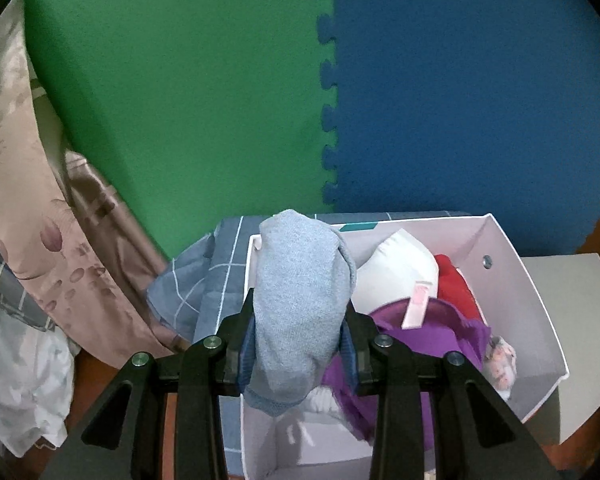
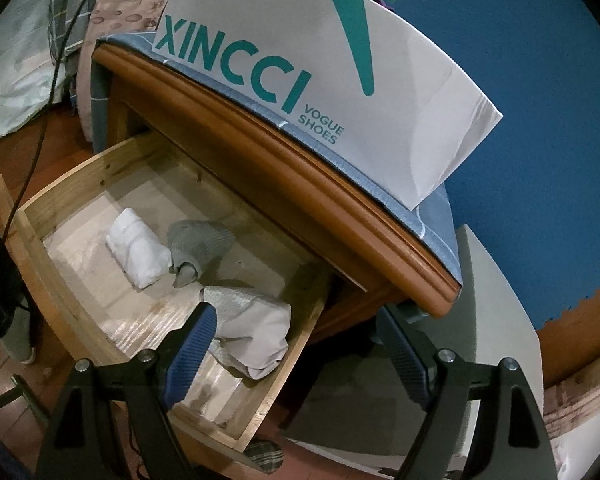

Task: Take underwear out of drawer
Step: 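Lower the light blue sock into the box and open the left gripper, then grasp the white rolled cloth in the drawer with the right gripper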

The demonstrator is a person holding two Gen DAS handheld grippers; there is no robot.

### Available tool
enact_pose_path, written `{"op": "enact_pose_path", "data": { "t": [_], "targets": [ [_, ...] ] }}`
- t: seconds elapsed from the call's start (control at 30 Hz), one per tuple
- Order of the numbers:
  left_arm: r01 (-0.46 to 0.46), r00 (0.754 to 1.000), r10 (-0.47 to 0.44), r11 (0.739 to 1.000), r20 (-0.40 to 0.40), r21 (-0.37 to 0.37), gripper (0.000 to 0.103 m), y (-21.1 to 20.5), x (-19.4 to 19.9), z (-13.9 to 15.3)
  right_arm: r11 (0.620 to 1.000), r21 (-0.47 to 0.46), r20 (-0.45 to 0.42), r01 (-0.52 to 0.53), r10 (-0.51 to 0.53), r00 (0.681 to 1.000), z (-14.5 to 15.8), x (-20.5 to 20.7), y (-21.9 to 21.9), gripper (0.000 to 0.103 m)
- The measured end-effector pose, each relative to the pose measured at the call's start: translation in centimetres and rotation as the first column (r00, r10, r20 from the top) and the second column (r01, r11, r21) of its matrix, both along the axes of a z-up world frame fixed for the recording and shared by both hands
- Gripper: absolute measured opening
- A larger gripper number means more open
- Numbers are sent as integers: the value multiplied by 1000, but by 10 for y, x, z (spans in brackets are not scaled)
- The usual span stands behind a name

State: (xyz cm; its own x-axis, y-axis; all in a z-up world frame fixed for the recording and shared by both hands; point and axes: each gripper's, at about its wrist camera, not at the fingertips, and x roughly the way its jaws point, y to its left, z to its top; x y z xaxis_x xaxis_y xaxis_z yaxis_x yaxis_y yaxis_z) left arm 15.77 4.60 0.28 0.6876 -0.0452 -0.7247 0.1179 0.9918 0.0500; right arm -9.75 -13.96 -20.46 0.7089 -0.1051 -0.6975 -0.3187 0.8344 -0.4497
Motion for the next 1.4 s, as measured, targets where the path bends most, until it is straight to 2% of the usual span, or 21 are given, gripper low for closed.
{"op": "enact_pose_path", "data": {
  "t": [0.33, 0.77, 0.87, 0.97, 1.07, 1.13, 1.17, 1.2, 1.27, 1.37, 1.4],
  "targets": [
    [-9, 998, 14, 997, -60, 75, 32, -16, 38, -18, 1000, -11, -23, -17, 16, 1000, -6, 2, 6, 85],
    [-34, 993, 48, 990, -105, 135, 32, -18, 61, -43, 1000, -9, -44, -27, 27, 999, -10, 1, 6, 85],
    [-39, 991, 57, 989, -124, 142, 45, -16, 66, -48, 1000, -9, -45, -28, 28, 999, -10, 1, 6, 85],
    [-48, 991, 63, 990, -115, 130, 47, -12, 64, -47, 1000, -7, -43, -28, 28, 999, -9, 1, 6, 85],
    [-68, 995, 72, 995, -66, 69, 47, -2, 53, -33, 1000, -13, -47, -26, 25, 999, -11, 1, 7, 85],
    [-73, 997, 73, 997, 2, 6, 55, 8, 33, -16, 1000, -16, -45, -24, 23, 999, -11, 1, 7, 85],
    [-74, 996, 75, 997, 41, -25, 64, 14, 20, -7, 1000, -15, -44, -23, 23, 999, -10, 1, 7, 85],
    [-68, 991, 77, 994, 111, -83, 75, 24, -1, 4, 1000, -17, -46, -21, 20, 999, -11, 1, 7, 85],
    [-18, 972, 50, 990, 228, -141, 91, 41, -43, 17, 999, -24, -53, -21, 20, 998, -13, 2, 7, 85],
    [40, 934, 9, 991, 358, -130, 101, 64, -100, 18, 999, -3, -83, -39, 39, 996, -16, 3, 9, 85],
    [42, 925, 8, 991, 379, -123, 102, 71, -111, 14, 999, 19, -106, -51, 53, 993, -18, 3, 10, 85]
  ]
}}
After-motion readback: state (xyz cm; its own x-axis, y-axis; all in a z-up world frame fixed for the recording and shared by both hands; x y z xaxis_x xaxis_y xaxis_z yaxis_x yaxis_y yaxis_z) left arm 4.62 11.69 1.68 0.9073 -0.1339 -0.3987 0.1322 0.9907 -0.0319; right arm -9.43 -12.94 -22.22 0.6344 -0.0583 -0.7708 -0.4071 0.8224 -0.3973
